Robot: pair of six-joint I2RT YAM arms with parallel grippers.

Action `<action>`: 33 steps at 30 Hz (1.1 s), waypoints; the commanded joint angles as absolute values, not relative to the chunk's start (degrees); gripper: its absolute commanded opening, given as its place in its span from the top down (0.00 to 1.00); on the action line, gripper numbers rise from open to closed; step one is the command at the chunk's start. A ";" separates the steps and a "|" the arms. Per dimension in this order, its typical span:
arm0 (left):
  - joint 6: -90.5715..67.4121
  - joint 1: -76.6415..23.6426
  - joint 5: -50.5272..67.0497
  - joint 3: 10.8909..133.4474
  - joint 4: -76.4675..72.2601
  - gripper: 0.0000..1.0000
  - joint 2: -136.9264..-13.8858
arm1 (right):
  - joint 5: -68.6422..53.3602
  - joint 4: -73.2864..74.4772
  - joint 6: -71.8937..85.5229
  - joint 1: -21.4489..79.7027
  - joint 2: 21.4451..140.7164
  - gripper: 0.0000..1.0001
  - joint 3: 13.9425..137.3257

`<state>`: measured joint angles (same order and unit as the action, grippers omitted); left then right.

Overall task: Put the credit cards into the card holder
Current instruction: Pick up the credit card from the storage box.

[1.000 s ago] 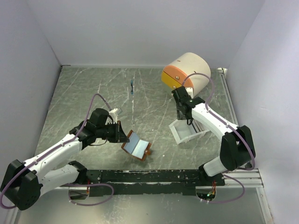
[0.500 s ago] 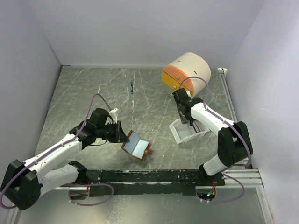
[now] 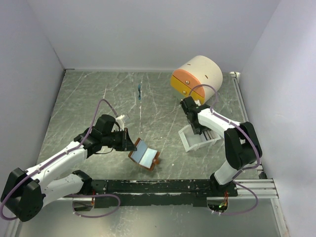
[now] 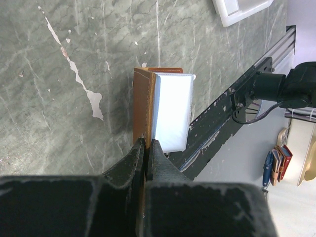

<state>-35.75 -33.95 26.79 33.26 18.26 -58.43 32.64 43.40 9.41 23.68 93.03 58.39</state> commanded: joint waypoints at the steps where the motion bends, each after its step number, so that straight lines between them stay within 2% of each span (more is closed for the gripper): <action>1: -35.33 -34.23 27.99 34.02 17.11 0.93 -57.86 | 37.64 42.49 10.28 23.38 93.83 0.52 58.43; 7: -35.42 -34.28 27.78 33.95 17.13 0.93 -57.57 | 40.03 42.86 10.04 23.38 93.54 0.54 58.54; 16: -35.48 -34.28 27.58 33.98 17.22 0.93 -57.14 | 35.33 42.47 9.90 23.67 92.52 0.56 58.39; 23: -35.16 -34.28 27.72 34.43 17.41 0.93 -58.01 | 34.36 41.73 10.52 23.99 93.00 0.52 57.74; 33: -35.19 -34.30 27.58 34.39 17.43 0.93 -57.49 | 40.94 43.04 13.03 24.10 94.30 0.54 58.23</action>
